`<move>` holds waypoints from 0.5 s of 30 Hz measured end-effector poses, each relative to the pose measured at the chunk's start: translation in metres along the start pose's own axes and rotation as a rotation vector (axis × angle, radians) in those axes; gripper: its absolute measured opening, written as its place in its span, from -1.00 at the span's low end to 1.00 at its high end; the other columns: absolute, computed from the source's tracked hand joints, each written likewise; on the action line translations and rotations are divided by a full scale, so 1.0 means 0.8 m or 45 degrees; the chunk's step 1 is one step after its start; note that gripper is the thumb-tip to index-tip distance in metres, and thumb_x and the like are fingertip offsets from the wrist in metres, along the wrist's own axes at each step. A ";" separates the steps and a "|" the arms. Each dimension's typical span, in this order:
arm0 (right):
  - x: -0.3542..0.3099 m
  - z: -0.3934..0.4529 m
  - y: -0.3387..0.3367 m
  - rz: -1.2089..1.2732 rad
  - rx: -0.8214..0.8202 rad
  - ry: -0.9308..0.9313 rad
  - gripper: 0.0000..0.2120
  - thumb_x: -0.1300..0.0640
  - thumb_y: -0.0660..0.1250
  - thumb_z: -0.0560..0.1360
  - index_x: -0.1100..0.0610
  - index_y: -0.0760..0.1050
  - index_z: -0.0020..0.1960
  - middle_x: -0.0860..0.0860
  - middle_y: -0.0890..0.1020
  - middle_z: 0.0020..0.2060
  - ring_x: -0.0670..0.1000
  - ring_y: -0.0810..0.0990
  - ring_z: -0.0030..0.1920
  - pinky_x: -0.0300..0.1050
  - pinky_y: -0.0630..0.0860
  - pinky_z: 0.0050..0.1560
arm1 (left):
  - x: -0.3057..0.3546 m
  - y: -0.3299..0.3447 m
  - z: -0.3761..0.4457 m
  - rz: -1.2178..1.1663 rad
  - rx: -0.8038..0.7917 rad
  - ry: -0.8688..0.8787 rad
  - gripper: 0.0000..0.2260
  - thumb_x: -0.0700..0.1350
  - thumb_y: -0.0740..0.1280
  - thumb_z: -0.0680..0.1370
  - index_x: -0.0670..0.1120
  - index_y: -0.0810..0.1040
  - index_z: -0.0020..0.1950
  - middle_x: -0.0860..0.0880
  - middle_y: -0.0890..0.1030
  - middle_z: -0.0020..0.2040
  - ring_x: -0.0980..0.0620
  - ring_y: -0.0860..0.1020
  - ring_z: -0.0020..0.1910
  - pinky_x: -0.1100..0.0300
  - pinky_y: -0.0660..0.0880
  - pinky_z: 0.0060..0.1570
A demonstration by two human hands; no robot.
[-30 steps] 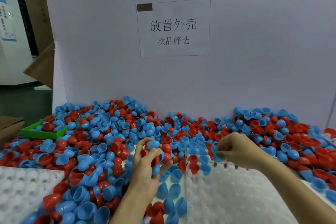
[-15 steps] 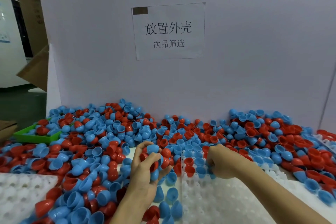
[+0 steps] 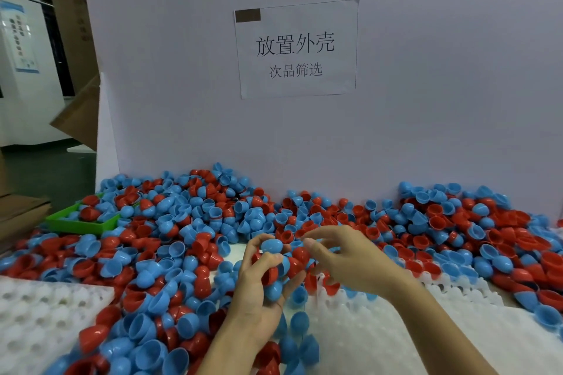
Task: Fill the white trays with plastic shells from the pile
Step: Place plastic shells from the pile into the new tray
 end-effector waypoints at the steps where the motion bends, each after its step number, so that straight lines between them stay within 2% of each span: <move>1: -0.003 0.002 0.007 0.049 0.013 -0.004 -0.71 -0.11 0.23 0.62 -0.05 0.55 0.27 -0.20 0.61 -0.01 -0.18 0.67 -0.12 -0.30 0.61 -0.17 | 0.001 0.001 0.000 0.009 -0.010 0.002 -0.74 -0.27 0.40 0.27 0.02 0.67 -0.13 -0.16 0.69 -0.08 -0.11 0.71 -0.18 0.07 0.63 -0.32; 4: 0.002 0.007 0.013 0.102 0.090 0.008 -0.81 -0.05 0.31 0.60 -0.08 0.57 0.18 -0.19 0.61 -0.07 -0.18 0.67 -0.20 -0.34 0.59 -0.26 | 0.002 0.001 0.000 0.030 -0.041 0.000 -0.74 -0.28 0.39 0.27 0.02 0.66 -0.13 -0.16 0.69 -0.08 -0.10 0.71 -0.18 0.09 0.63 -0.33; 8: 0.021 0.011 0.009 0.321 0.136 0.079 -0.91 0.06 0.42 0.54 -0.05 0.57 0.04 -0.09 0.66 -0.16 -0.20 0.68 -0.27 -0.38 0.55 -0.33 | 0.000 0.007 0.000 0.045 -0.103 -0.015 -0.72 -0.28 0.41 0.25 0.02 0.67 -0.13 -0.14 0.69 -0.08 -0.08 0.70 -0.18 0.08 0.63 -0.32; 10: 0.026 0.012 0.007 0.406 0.142 0.101 -0.90 0.08 0.41 0.54 -0.06 0.55 0.03 -0.07 0.67 -0.16 -0.15 0.70 -0.25 -0.34 0.59 -0.29 | 0.000 0.009 -0.001 0.063 -0.110 -0.008 -0.72 -0.29 0.39 0.27 0.03 0.68 -0.14 -0.13 0.70 -0.07 -0.09 0.70 -0.17 0.08 0.63 -0.31; 13: 0.029 0.013 0.000 0.461 0.199 0.092 -0.81 0.13 0.39 0.56 -0.07 0.56 0.14 -0.04 0.62 -0.04 -0.09 0.71 -0.18 -0.26 0.64 -0.20 | 0.002 0.005 -0.001 0.086 -0.075 0.014 -0.73 -0.30 0.38 0.27 0.02 0.66 -0.14 -0.14 0.69 -0.07 -0.13 0.71 -0.16 0.08 0.63 -0.32; 15: 0.025 0.012 -0.007 0.515 0.247 0.031 -0.77 0.19 0.38 0.57 -0.09 0.59 0.15 -0.08 0.60 0.02 -0.14 0.70 -0.13 -0.25 0.65 -0.13 | 0.003 0.002 -0.001 0.115 -0.046 0.016 -0.72 -0.32 0.38 0.30 0.02 0.64 -0.13 -0.13 0.69 -0.09 -0.13 0.71 -0.16 0.11 0.62 -0.36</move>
Point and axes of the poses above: each hand's wrist, its own z-axis towards the middle knuckle, its own y-axis out of the palm, x = y × z, the point moved 10 cm from there along z, towards the middle knuckle
